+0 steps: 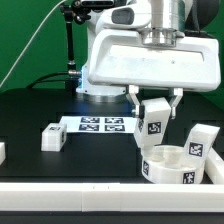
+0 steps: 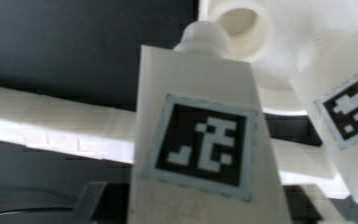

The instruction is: Assemble stool

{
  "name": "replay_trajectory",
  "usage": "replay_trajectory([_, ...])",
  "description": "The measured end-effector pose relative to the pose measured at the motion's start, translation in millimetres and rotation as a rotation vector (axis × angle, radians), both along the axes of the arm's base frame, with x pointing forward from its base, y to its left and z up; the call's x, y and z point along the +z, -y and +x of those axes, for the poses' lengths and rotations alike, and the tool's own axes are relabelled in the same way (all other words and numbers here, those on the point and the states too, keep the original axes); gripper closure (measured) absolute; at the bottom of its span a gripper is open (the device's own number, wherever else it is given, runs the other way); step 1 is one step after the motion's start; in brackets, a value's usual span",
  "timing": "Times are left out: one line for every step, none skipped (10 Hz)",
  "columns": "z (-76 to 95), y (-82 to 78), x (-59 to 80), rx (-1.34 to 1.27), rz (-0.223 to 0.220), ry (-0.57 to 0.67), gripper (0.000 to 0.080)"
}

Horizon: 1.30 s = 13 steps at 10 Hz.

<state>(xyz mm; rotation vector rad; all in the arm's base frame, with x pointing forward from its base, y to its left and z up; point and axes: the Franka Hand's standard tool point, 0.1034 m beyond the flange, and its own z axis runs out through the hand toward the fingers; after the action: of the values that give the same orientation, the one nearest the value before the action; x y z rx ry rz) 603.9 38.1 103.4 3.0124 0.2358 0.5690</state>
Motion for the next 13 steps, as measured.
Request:
replay_trajectory([0.4, 2.0, 0.0, -0.002, -0.002, 0.019, 0.0473])
replay_trajectory([-0.2, 1.7, -0.7, -0.002, -0.002, 0.016, 0.0473])
replay_trajectory([0.9, 1.8, 0.2, 0.001, -0.004, 0.026, 0.0473])
replay_trajectory([2.2, 2.2, 2.2, 0.013, -0.013, 0.079, 0.0473])
replay_trajectory([-1.5, -0.2, 1.8, 0.017, -0.012, 0.075, 0.0473])
replay_trajectory([-5.4, -3.2, 2.0, 0.022, -0.012, 0.078, 0.0473])
replay_trajectory([-10.0, -6.0, 2.0, 0.029, -0.013, 0.093, 0.0473])
replay_trajectory([-14.5, -5.9, -0.1, 0.031, -0.016, 0.101, 0.0473])
replay_trajectory([-17.8, -4.8, -2.3, 0.03, -0.018, 0.106, 0.0473])
replay_trajectory([-16.6, -4.2, -1.5, 0.03, -0.019, 0.116, 0.0473])
replay_trajectory([-16.4, -3.3, -2.5, 0.03, -0.022, 0.126, 0.0473])
replay_trajectory([-16.9, -4.6, -3.7, 0.033, -0.022, 0.124, 0.0473])
replay_trajectory([-17.5, -8.4, -5.9, 0.044, -0.024, 0.115, 0.0473])
